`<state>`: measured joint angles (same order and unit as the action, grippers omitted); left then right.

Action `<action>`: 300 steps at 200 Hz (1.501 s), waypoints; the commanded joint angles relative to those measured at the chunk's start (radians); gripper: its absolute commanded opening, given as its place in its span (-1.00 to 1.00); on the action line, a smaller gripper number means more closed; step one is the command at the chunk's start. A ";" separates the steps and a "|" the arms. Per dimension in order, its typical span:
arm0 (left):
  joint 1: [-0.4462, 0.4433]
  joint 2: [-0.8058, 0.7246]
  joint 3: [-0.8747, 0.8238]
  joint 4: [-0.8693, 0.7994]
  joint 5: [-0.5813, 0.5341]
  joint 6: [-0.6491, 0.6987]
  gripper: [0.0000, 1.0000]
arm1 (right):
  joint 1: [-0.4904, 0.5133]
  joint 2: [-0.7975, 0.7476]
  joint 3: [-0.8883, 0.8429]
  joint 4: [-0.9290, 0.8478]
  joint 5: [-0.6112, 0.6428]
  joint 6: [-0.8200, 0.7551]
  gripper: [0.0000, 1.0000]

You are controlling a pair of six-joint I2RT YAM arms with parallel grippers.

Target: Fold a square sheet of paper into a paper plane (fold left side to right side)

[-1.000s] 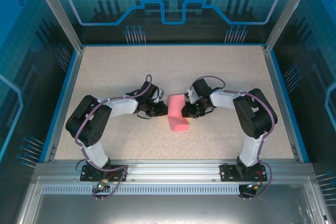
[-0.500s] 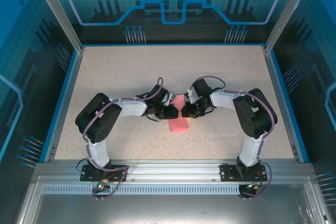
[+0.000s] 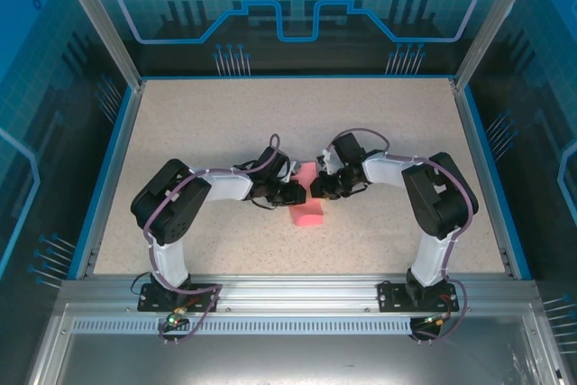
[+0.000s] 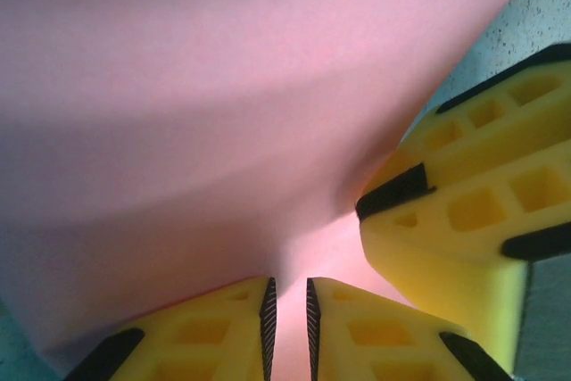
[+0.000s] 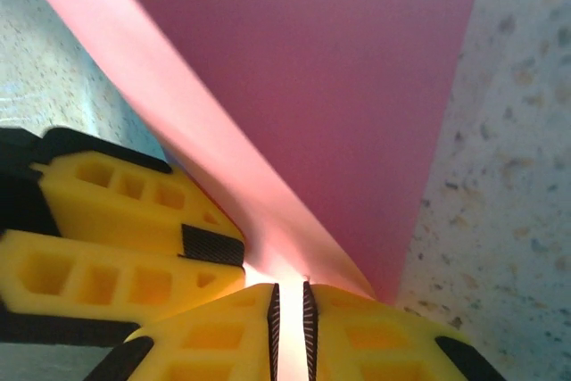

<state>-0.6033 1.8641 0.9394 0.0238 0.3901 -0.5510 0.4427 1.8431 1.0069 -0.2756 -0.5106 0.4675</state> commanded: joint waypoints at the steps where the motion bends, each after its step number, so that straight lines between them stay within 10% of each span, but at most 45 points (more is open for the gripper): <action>1: -0.009 0.017 -0.029 -0.032 -0.031 0.002 -0.59 | -0.009 0.021 0.063 0.023 -0.038 0.010 -0.65; 300: -0.192 -0.432 -0.313 0.026 -0.046 -0.055 -0.49 | 0.002 0.212 0.180 -0.055 0.014 0.048 -0.65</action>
<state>-0.8268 1.5517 0.6186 0.0628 0.3298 -0.5957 0.4397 2.0163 1.1946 -0.3202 -0.5316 0.5163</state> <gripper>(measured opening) 0.235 0.172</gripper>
